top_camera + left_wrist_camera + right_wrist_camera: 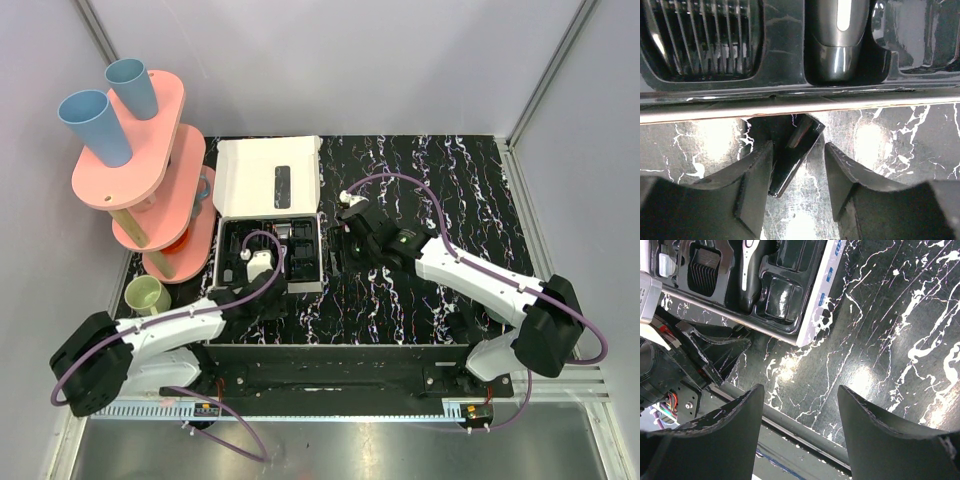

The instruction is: Sort the hair-cutting tools

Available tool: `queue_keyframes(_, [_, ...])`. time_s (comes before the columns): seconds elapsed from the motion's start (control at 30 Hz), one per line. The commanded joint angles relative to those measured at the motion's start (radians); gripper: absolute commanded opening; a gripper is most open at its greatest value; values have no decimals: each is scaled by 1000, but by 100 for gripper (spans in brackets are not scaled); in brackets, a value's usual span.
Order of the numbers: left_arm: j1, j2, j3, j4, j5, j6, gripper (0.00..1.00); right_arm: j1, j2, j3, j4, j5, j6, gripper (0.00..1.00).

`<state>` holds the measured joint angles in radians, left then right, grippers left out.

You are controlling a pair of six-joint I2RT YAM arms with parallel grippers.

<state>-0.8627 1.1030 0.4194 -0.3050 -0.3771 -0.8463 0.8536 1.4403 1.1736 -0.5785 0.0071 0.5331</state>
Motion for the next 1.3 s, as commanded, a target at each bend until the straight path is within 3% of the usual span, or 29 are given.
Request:
queue_keyframes(0.0, [-24, 46, 59, -34, -52, -8, 48, -7, -37, -2, -3, 4, 5, 68])
queue_keyframes(0.23, [-96, 159, 105, -75, -109, -8, 34, -7, -38, -6, -3, 5, 5, 68])
queue_keyframes(0.4, [-128, 208, 154, -120, -129, -11, 10, -7, -50, -14, -4, 10, 5, 68])
queue_keyframes(0.5, [-144, 190, 189, -157, -138, -7, 0, -7, -61, -15, -6, 11, 7, 68])
queue_keyframes(0.8, [-150, -57, 257, -171, -154, 50, 0, -7, -87, -29, 0, 43, 7, 68])
queue_keyframes(0.9, [-148, -155, 263, -151, -229, 75, 6, -8, -106, -57, 17, 70, 13, 68])
queue_keyframes(1.07, [-72, -118, 413, -177, -330, 157, 8, -8, -119, -74, 23, 77, 13, 68])
queue_keyframes(1.27, [149, 9, 499, -91, -214, 271, 3, -11, -136, -81, 23, 90, 15, 68])
